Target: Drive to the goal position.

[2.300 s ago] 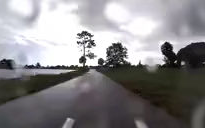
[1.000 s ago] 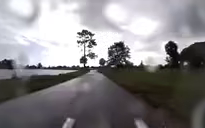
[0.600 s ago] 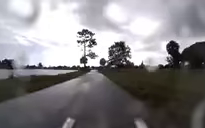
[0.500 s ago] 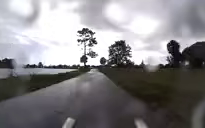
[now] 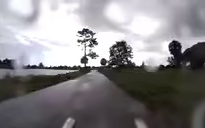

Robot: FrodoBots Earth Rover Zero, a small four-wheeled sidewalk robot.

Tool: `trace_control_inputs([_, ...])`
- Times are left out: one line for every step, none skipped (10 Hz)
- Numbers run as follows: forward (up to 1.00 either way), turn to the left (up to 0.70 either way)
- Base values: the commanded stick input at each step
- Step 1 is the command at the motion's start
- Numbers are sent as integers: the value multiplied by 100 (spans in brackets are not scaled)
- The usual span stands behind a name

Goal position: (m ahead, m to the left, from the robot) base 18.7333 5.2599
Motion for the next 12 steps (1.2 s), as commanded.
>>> trace_control_inputs([100, 0])
trace_control_inputs([100, 0])
trace_control_inputs([100, 0])
trace_control_inputs([100, 0])
trace_control_inputs([100, 0])
trace_control_inputs([100, 0])
trace_control_inputs([100, 0])
trace_control_inputs([100, 0])
trace_control_inputs([100, 0])
trace_control_inputs([100, 0])
trace_control_inputs([100, 0])
trace_control_inputs([100, 0])
